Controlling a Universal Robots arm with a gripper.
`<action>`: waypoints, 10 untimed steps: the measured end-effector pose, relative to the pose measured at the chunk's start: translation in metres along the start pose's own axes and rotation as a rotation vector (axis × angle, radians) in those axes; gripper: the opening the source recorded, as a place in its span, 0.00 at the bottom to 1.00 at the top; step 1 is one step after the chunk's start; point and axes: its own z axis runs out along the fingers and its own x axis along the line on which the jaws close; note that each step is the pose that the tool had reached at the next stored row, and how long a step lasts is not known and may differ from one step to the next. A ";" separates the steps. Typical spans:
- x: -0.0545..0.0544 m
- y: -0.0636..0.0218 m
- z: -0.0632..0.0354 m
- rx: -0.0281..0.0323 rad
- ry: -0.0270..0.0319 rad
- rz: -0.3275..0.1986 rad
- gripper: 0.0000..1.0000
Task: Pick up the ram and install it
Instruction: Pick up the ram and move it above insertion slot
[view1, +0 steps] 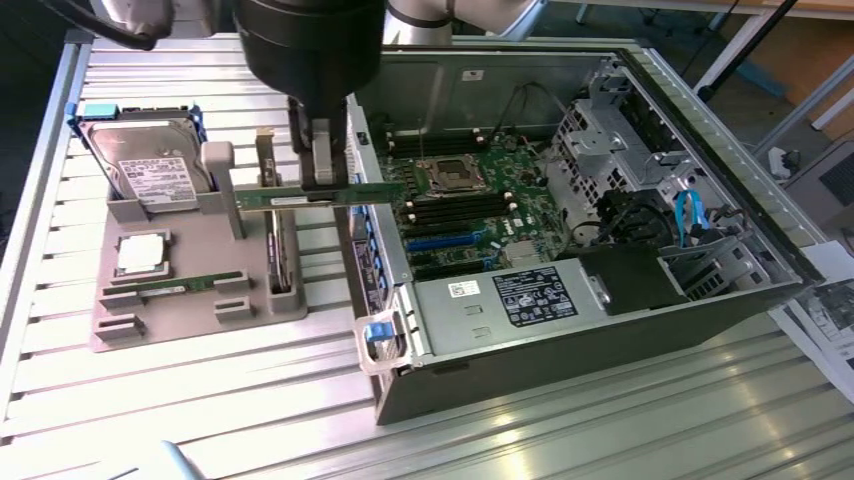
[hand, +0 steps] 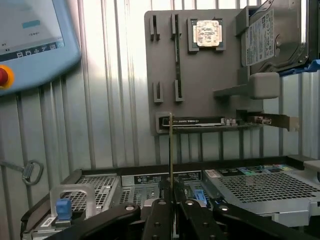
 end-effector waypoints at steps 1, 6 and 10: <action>0.000 -0.0039 0.0002 -0.0001 -0.0001 0.000 0.13; -0.001 -0.0268 0.0014 -0.0008 0.0000 0.000 0.13; -0.002 -0.0368 0.0021 -0.0010 0.0000 0.000 0.13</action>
